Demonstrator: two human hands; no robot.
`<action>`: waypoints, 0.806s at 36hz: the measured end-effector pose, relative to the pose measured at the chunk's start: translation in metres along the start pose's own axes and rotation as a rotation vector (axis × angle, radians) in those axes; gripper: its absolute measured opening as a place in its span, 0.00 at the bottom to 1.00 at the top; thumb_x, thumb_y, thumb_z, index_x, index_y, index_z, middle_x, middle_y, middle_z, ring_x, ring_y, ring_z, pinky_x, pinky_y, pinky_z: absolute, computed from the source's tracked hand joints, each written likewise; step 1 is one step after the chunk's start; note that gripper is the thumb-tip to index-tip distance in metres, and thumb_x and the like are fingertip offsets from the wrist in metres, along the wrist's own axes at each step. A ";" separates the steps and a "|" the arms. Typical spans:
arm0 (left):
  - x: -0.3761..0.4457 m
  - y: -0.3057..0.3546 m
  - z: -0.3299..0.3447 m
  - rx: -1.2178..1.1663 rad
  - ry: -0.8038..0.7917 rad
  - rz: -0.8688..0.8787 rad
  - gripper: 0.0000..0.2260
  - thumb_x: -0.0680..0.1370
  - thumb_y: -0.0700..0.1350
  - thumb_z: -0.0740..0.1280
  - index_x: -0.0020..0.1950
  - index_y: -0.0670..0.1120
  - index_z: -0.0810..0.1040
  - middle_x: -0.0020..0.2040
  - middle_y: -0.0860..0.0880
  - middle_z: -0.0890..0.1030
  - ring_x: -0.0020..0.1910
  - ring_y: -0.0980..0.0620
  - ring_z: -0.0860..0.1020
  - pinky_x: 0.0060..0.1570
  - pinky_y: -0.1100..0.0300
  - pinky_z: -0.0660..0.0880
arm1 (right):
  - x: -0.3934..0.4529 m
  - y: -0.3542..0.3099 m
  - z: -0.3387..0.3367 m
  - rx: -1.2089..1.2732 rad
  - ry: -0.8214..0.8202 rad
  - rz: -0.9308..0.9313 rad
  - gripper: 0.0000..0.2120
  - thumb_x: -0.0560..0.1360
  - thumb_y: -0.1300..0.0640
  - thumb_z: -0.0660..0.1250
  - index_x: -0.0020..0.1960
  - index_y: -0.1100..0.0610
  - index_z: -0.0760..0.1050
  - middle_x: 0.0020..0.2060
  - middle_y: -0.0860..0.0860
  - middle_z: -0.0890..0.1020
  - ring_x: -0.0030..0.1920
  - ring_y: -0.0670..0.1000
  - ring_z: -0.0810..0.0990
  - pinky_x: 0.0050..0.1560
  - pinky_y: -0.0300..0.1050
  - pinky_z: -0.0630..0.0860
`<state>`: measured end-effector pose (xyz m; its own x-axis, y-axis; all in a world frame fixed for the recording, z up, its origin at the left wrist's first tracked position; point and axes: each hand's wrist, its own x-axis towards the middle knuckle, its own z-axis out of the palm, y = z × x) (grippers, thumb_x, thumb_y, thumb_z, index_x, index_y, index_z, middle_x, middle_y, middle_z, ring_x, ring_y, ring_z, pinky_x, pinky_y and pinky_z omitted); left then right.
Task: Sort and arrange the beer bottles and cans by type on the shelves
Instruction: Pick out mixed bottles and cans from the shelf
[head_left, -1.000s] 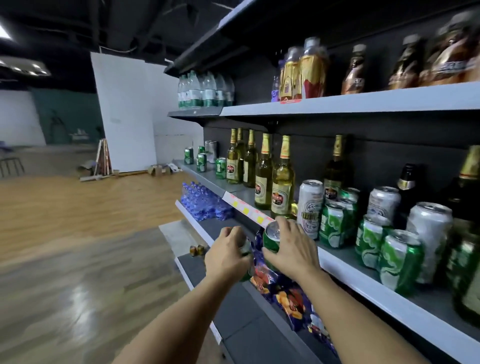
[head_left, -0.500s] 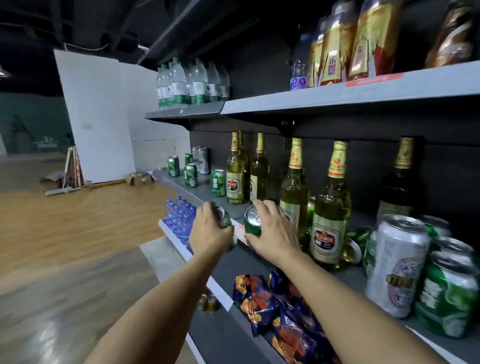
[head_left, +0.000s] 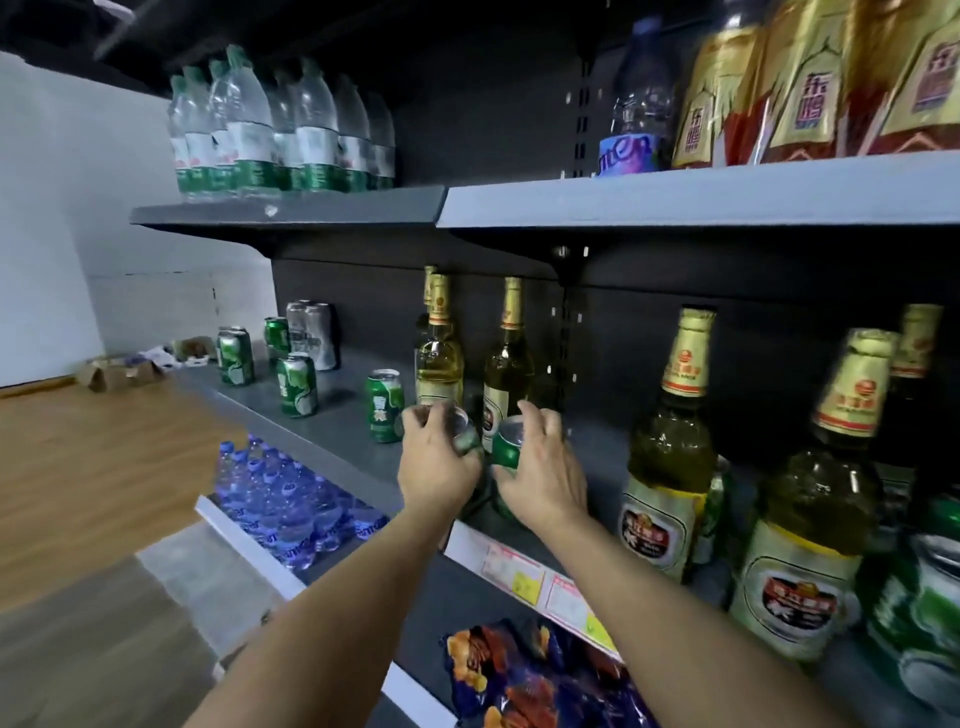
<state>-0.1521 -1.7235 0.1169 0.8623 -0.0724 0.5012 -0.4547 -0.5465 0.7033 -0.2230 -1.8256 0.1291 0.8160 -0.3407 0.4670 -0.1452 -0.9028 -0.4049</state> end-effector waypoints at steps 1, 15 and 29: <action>0.004 -0.003 0.005 0.000 -0.018 -0.004 0.26 0.70 0.43 0.72 0.67 0.49 0.71 0.63 0.49 0.66 0.56 0.47 0.75 0.46 0.57 0.73 | 0.005 0.002 0.003 0.002 -0.004 0.015 0.36 0.74 0.51 0.70 0.75 0.52 0.54 0.68 0.52 0.62 0.65 0.56 0.70 0.55 0.49 0.74; 0.058 -0.028 0.032 0.086 -0.266 0.115 0.29 0.71 0.45 0.72 0.69 0.49 0.62 0.65 0.47 0.69 0.59 0.44 0.74 0.46 0.52 0.73 | 0.038 0.009 0.038 -0.048 -0.006 0.194 0.36 0.74 0.50 0.70 0.75 0.51 0.54 0.68 0.52 0.62 0.64 0.57 0.73 0.52 0.48 0.75; 0.067 -0.053 0.043 0.115 -0.283 0.315 0.32 0.73 0.50 0.73 0.71 0.42 0.64 0.70 0.42 0.66 0.69 0.42 0.65 0.64 0.46 0.69 | 0.019 -0.009 0.033 -0.326 0.114 0.141 0.33 0.78 0.49 0.64 0.77 0.56 0.55 0.76 0.54 0.58 0.75 0.56 0.57 0.73 0.51 0.59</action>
<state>-0.0612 -1.7353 0.0918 0.7202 -0.4675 0.5126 -0.6910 -0.5494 0.4698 -0.1877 -1.8152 0.1155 0.7104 -0.4783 0.5163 -0.4377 -0.8747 -0.2082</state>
